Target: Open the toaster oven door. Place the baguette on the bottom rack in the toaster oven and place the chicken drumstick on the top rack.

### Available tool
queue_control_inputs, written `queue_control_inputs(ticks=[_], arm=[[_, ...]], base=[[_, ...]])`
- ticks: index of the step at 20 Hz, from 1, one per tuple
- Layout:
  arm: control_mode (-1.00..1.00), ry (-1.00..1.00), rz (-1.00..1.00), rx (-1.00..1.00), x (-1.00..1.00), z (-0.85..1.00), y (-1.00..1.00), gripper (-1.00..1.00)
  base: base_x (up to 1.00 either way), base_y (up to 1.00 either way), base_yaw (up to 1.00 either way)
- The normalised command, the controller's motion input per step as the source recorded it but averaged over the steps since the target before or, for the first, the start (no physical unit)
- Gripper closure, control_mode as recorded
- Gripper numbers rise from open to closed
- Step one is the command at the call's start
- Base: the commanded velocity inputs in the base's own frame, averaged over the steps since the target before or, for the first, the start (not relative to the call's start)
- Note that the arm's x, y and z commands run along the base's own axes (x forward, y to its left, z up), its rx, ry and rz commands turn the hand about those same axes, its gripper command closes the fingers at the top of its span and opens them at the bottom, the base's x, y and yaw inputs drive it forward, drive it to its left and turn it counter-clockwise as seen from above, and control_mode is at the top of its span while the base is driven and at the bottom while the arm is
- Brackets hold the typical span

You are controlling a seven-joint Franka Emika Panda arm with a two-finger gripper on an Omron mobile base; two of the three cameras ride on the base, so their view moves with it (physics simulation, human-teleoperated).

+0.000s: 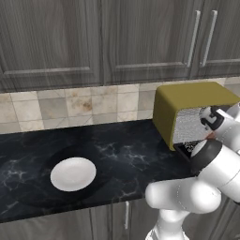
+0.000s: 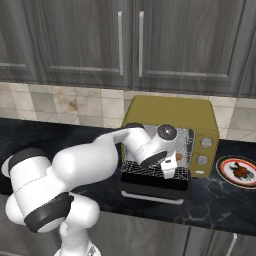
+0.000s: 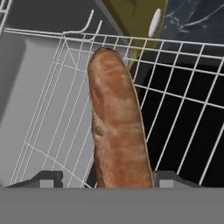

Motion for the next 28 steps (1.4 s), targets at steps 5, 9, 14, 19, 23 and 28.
queue_control_inputs(ticks=[5,9,14,19,23,28], arm=[[-1.00,0.00,0.00,0.02,-0.06,0.10,-0.02,-1.00],[-1.00,0.00,0.00,0.00,-0.27,0.26,-0.13,-1.00],[-1.00,0.00,0.05,0.00,-0.39,0.21,-0.07,-1.00],[-1.00,0.00,0.33,-0.06,-0.41,0.15,0.00,-1.00],[-1.00,0.03,0.53,-0.14,-0.33,0.00,0.05,-1.00],[-1.00,0.03,0.50,-0.19,-0.19,0.00,0.13,-1.00]], base=[[0.00,0.00,0.00],[0.00,0.00,0.00],[0.00,0.00,0.00],[0.00,0.00,0.00],[0.00,0.00,0.00],[0.00,0.00,0.00]])
